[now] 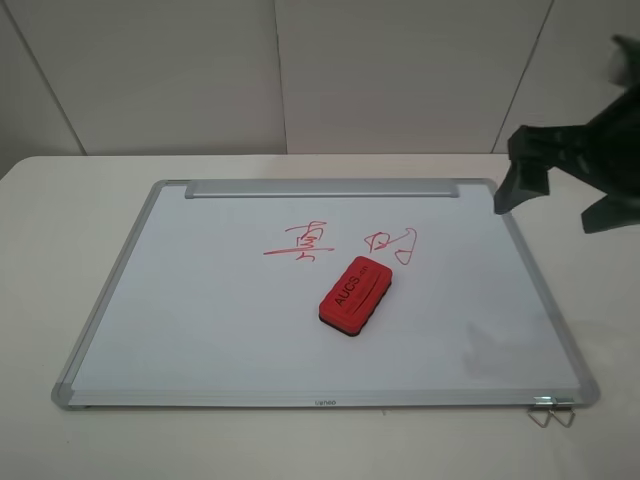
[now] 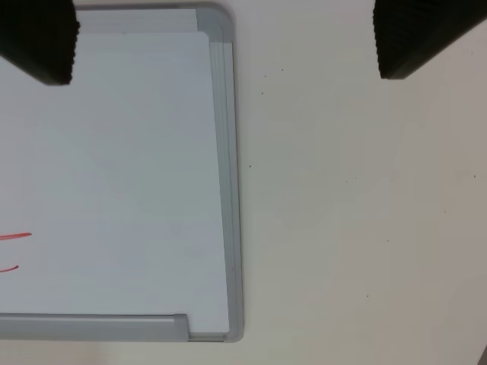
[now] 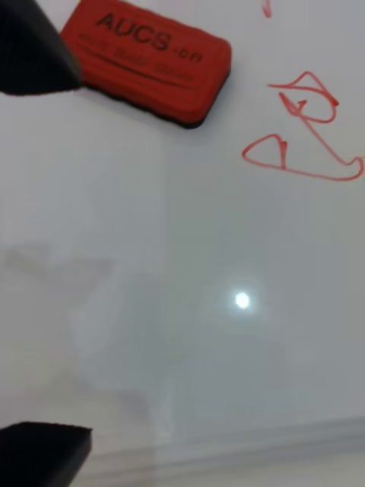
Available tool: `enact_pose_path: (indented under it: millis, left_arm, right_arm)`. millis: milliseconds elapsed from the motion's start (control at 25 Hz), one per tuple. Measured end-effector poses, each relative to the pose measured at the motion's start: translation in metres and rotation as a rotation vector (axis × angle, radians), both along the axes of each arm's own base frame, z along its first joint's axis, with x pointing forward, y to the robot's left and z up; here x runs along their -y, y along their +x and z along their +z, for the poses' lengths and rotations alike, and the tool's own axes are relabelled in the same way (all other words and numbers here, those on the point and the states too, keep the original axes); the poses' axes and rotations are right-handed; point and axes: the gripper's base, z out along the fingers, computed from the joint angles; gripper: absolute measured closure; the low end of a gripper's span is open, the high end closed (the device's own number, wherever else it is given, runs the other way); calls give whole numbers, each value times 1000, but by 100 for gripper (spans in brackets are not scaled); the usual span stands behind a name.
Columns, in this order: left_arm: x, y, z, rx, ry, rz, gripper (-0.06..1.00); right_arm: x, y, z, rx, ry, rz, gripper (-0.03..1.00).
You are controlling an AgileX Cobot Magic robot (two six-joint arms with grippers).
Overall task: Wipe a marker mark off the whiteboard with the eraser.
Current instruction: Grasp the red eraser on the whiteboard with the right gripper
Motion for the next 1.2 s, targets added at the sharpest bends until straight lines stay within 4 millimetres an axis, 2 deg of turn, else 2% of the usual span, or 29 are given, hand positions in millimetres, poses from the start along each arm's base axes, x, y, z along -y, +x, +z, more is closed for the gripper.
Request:
enact_pose_path:
  millis: [160,280,440,720,1200]
  left_arm:
    - [0,0,0,0,0,0,17]
    - [0,0,0,0,0,0,17]
    - [0,0,0,0,0,0,17]
    - [0,0,0,0,0,0,17]
    - [0,0,0,0,0,0,17]
  right_arm:
    - [-33,38,-31,-84,-19,-37,19]
    - [-57,55,-53,-130,-46,-52,19]
    - [-90,67,-71,-159,-38,-76,19]
    - [-139,75,-81,-123,-25,-98,19]
    - [-159,69,-105,-151,-94,-101,19]
